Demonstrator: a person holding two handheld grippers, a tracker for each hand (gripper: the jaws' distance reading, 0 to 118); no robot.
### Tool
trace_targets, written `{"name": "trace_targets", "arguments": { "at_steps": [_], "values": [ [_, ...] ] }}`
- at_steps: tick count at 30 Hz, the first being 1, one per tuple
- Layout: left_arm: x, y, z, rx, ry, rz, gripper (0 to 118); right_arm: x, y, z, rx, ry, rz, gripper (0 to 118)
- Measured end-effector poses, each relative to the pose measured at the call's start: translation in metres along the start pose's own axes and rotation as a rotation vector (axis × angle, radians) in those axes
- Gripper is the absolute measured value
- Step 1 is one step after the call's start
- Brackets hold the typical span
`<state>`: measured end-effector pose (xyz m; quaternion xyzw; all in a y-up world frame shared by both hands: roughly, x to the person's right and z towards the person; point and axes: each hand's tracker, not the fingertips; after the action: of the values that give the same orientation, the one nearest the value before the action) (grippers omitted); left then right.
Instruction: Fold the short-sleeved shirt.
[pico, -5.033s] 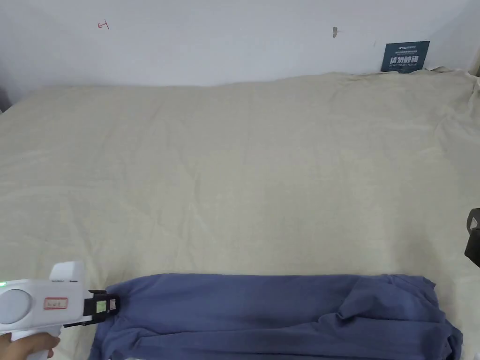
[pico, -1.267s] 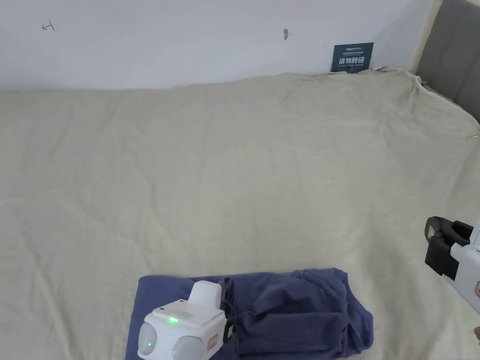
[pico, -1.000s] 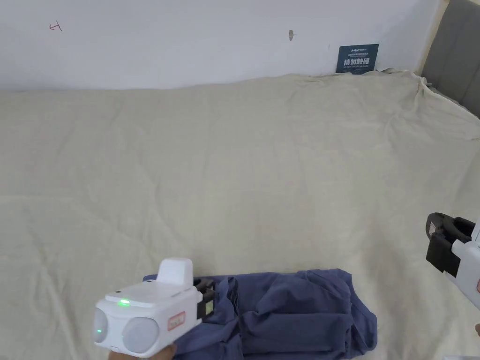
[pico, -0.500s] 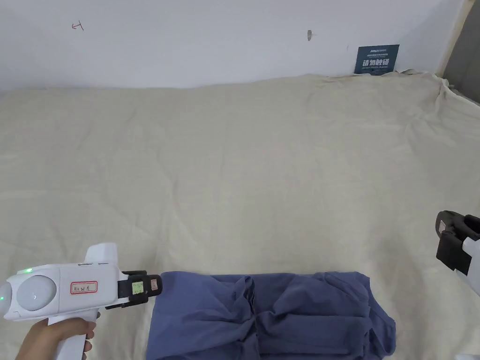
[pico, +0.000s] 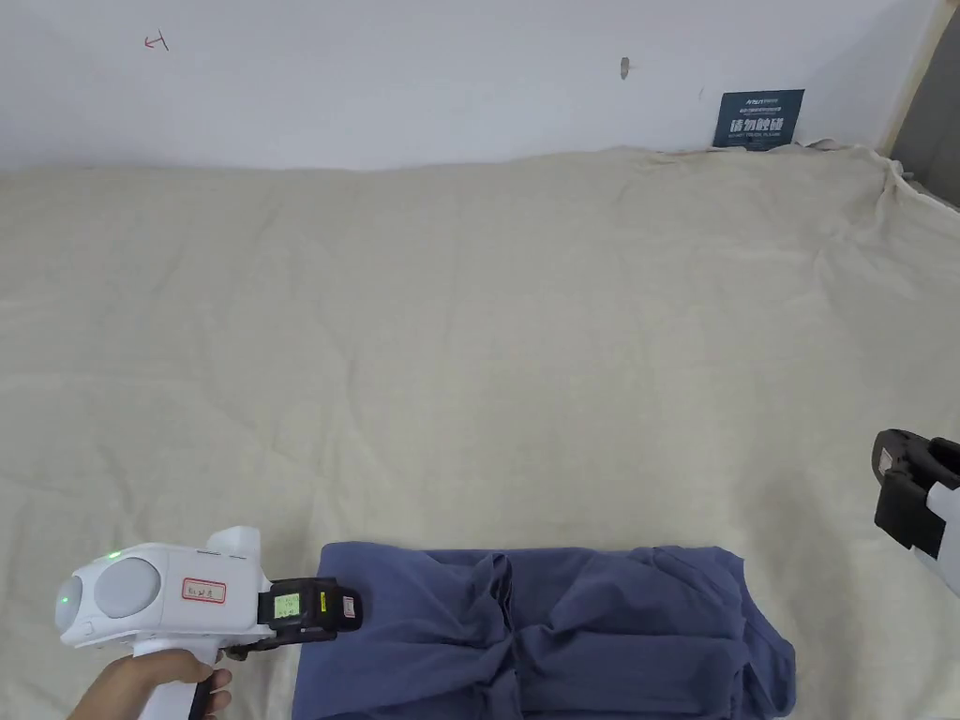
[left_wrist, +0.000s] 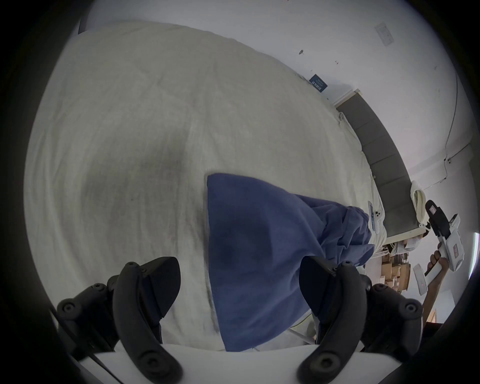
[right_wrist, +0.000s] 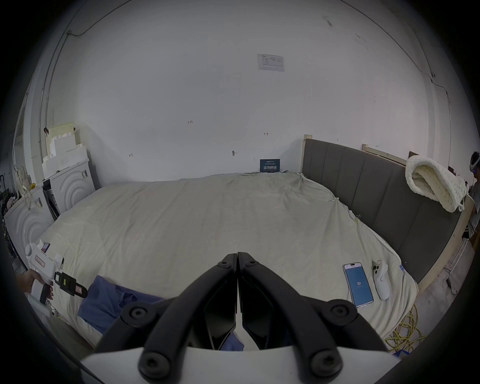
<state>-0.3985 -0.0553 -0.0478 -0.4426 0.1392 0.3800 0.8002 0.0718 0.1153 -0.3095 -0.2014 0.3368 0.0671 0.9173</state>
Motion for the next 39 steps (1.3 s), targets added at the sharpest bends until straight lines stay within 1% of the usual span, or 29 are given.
{"name": "trace_targets", "arguments": {
  "at_steps": [3,4,5,6,7,10,11,12,13,15,17,21,24,26,27,28,29,33,36,38,39],
  "values": [
    [0.0,0.0,-0.01,-0.015,0.001,-0.011,98,0.002,-0.001,0.0,-0.002,-0.004,-0.004,0],
    [0.001,0.0,-0.012,-0.021,-0.005,-0.017,95,0.002,-0.001,-0.001,-0.004,-0.005,-0.005,0],
    [0.003,0.0,-0.015,-0.033,-0.019,-0.024,87,0.002,-0.002,0.0,-0.006,-0.005,-0.007,0],
    [0.004,0.001,-0.018,-0.044,-0.027,-0.024,73,0.003,-0.002,-0.001,-0.008,-0.005,-0.008,0],
    [0.011,0.0,-0.018,-0.05,-0.028,-0.022,61,0.003,-0.002,-0.001,-0.009,-0.005,-0.008,0],
    [0.015,0.0,-0.025,-0.071,0.022,-0.051,44,0.003,-0.003,0.0,-0.01,-0.003,-0.009,0],
    [0.014,0.001,-0.026,-0.07,0.039,-0.055,35,0.003,-0.003,0.0,-0.01,-0.002,-0.011,0],
    [0.013,0.001,-0.024,-0.064,0.033,-0.055,16,0.003,-0.003,0.0,-0.009,-0.002,-0.012,0],
    [0.013,0.002,-0.024,-0.059,0.021,-0.048,8,0.003,-0.003,0.0,-0.009,-0.001,-0.013,0],
    [0.019,-0.003,-0.02,-0.055,0.02,-0.04,6,0.003,-0.003,0.0,-0.01,-0.002,-0.013,0],
    [0.025,-0.007,-0.017,-0.037,0.048,-0.099,4,0.004,-0.003,-0.001,-0.01,-0.002,-0.012,0],
    [0.032,-0.007,0.0,-0.012,0.053,-0.106,3,0.003,-0.001,-0.002,-0.008,0.001,-0.011,0],
    [0.029,-0.005,0.018,0.016,0.032,-0.097,2,0.001,0.001,-0.005,-0.007,0.006,-0.01,0],
    [0.026,-0.004,0.033,0.043,0.042,-0.09,2,-0.001,0.002,-0.007,-0.006,0.011,-0.008,0],
    [0.022,-0.002,0.043,0.061,0.067,-0.095,2,-0.002,0.002,-0.008,-0.005,0.014,-0.008,0],
    [0.016,0.0,0.05,0.058,0.052,-0.073,2,-0.003,0.003,-0.008,-0.004,0.018,-0.007,0],
    [0.009,0.001,0.058,0.078,0.056,-0.021,2,-0.005,0.004,-0.009,-0.003,0.021,-0.007,0],
    [-0.006,-0.001,0.097,0.122,0.147,-0.017,2,-0.01,0.005,-0.012,0.001,0.038,-0.003,0],
    [-0.036,0.003,0.112,0.126,0.176,-0.006,2,-0.014,0.005,-0.014,0.0,0.052,0.001,0],
    [-0.044,0.002,0.121,0.131,0.196,0.005,2,-0.017,0.004,-0.014,-0.001,0.059,0.001,0],
    [-0.038,-0.002,0.127,0.136,0.21,0.009,2,-0.017,0.004,-0.014,-0.001,0.063,0.002,0]
  ]
}}
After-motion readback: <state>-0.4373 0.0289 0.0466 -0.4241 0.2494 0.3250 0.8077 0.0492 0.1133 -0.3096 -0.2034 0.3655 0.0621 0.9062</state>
